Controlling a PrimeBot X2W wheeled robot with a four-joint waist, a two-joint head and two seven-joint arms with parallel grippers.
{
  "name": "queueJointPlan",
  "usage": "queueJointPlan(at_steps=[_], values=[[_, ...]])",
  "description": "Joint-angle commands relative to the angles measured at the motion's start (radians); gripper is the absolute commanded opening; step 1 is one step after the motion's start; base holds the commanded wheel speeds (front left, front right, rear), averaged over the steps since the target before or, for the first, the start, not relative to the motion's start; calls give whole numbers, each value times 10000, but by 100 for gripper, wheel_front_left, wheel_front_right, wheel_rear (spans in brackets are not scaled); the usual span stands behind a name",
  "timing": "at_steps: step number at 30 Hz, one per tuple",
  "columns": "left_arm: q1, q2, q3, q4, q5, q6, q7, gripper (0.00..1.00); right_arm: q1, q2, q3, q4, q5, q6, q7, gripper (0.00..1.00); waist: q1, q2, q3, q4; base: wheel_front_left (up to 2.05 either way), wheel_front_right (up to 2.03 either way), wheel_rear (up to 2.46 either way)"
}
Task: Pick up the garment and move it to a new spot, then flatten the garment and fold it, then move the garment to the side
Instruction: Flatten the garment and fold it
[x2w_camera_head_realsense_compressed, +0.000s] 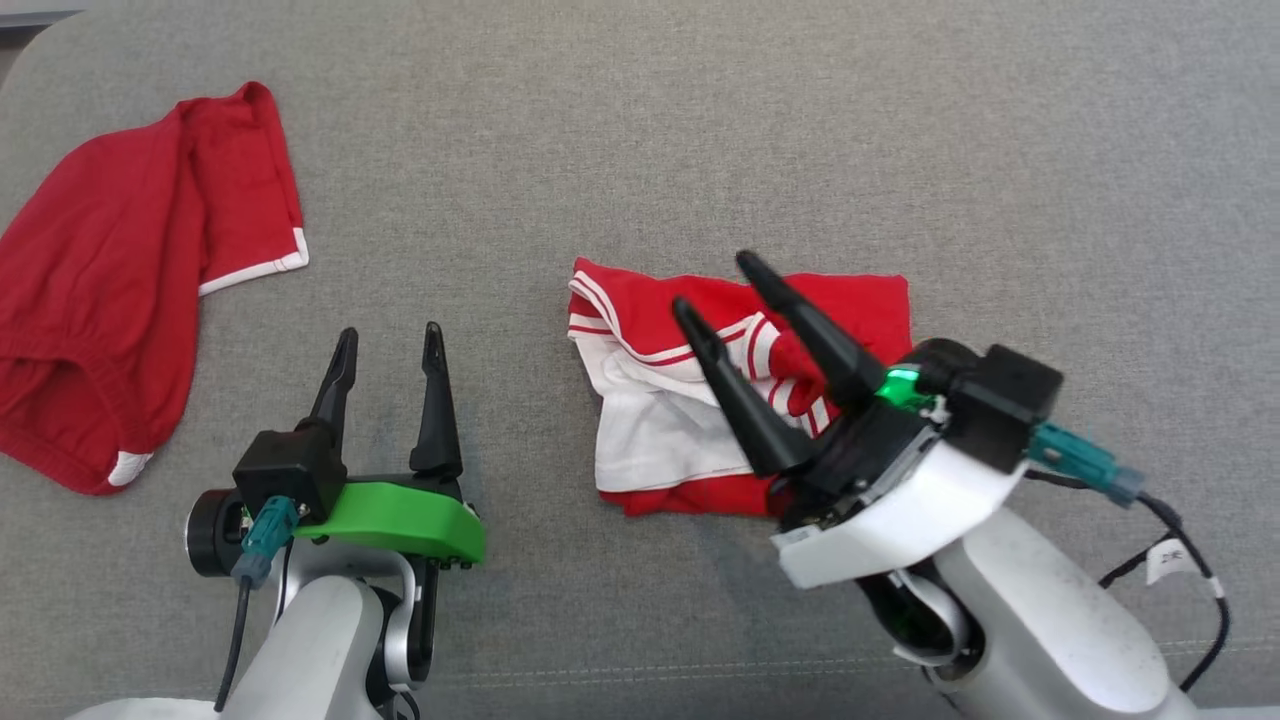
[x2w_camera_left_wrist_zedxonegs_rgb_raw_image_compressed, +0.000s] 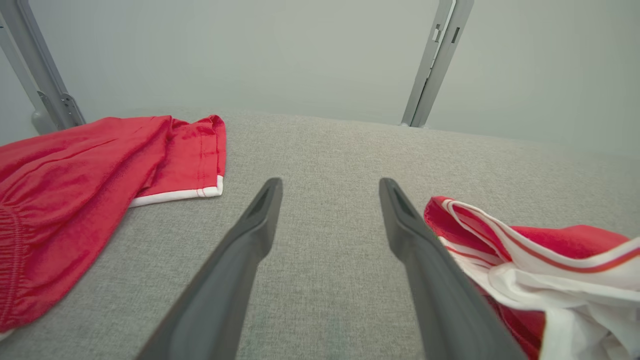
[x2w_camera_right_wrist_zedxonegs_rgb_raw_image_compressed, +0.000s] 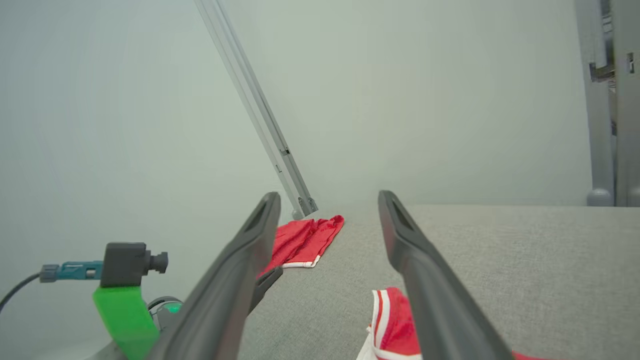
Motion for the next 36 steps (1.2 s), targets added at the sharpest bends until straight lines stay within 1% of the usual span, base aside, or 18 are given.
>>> queueJointPlan(at_steps=[1, 5, 10, 15, 22, 30, 36], values=[[51, 143, 58, -71, 75, 69, 0, 100, 347, -144, -683, -407, -228, -7, -74, 100, 0, 0, -152, -224, 0, 0, 0], [43, 264, 123, -173, 75, 99, 24, 100, 839, -218, -2381, -696, -767, -7, -77, 100, 0, 0, -312, -397, 0, 0, 0], [113, 423, 130, -317, 148, 189, 93, 100, 1545, -340, -4353, -270, -1547, -7, -83, 100, 0, 0, -572, -510, 0, 0, 0], [287, 508, 86, -406, 116, 224, 154, 100, 2339, -616, -5512, 508, -2364, -6, -59, 100, 0, 0, -833, -563, 0, 0, 0], [540, 584, -10, -460, 59, 236, 218, 100, 3134, -750, -6134, 1098, -2800, -6, 38, 100, 0, 0, -1084, -581, 0, 0, 0], [900, 662, -45, -495, -66, 328, 308, 100, 3537, -652, -6231, 1168, -2785, -6, 185, 100, 0, 0, -1370, -630, 0, 0, 0], [942, 702, -104, -611, -44, 386, 394, 100, 3584, -637, -6241, 1142, -2678, -6, 242, 100, 0, 0, -1391, -513, 0, 0, 0]])
